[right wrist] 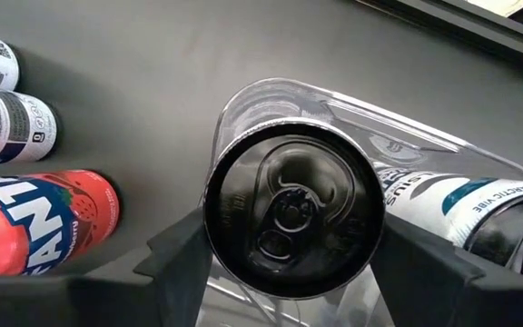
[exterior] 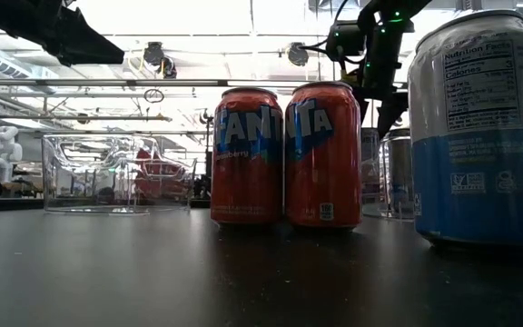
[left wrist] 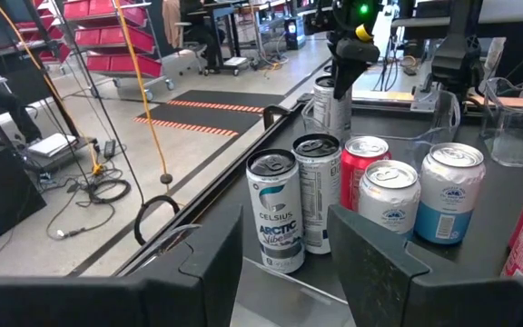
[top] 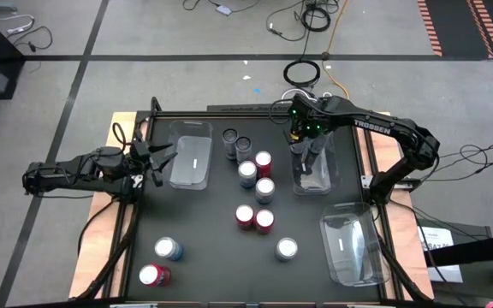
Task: Sort soda cans
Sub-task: Put the white soda can into the top right transparent bin
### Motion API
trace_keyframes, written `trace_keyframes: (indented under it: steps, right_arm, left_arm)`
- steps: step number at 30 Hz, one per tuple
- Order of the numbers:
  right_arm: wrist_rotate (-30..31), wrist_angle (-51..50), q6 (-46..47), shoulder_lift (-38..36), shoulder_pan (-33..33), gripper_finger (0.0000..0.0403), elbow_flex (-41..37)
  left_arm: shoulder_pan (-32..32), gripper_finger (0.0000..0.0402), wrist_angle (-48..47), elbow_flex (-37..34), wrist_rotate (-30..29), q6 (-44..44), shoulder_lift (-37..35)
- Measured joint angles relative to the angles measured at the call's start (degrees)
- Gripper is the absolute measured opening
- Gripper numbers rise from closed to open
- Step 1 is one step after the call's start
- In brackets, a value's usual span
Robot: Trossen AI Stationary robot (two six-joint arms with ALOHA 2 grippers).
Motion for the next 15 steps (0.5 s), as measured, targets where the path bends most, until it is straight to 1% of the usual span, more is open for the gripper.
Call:
trace_keyframes:
  steps: [5, 8, 11, 15]
  right_arm:
    - [0.17, -0.16, -0.28, 0.00, 0.00, 0.0316, -0.02]
    - [0.07, -0.28, -0.37, -0.12, 0.00, 0.0338, -0.02]
    - [-0.07, -1.74, -0.37, -1.04, 0.02, 0.0350, 0.67]
    - [-0.04, -2.69, 0.31, -3.66, 0.40, 0.0352, 3.46]
  left_arm:
    - [0.01, 0.0171, 0.00, 0.00, 0.00, 0.00, -0.01]
    - [0.01, 0.0171, 0.00, 0.00, 0.00, 0.00, 0.01]
    - [0.01, 0.0171, 0.00, 0.00, 0.00, 0.00, 0.00]
    - [0.01, 0.0171, 0.00, 0.00, 0.00, 0.00, -0.01]
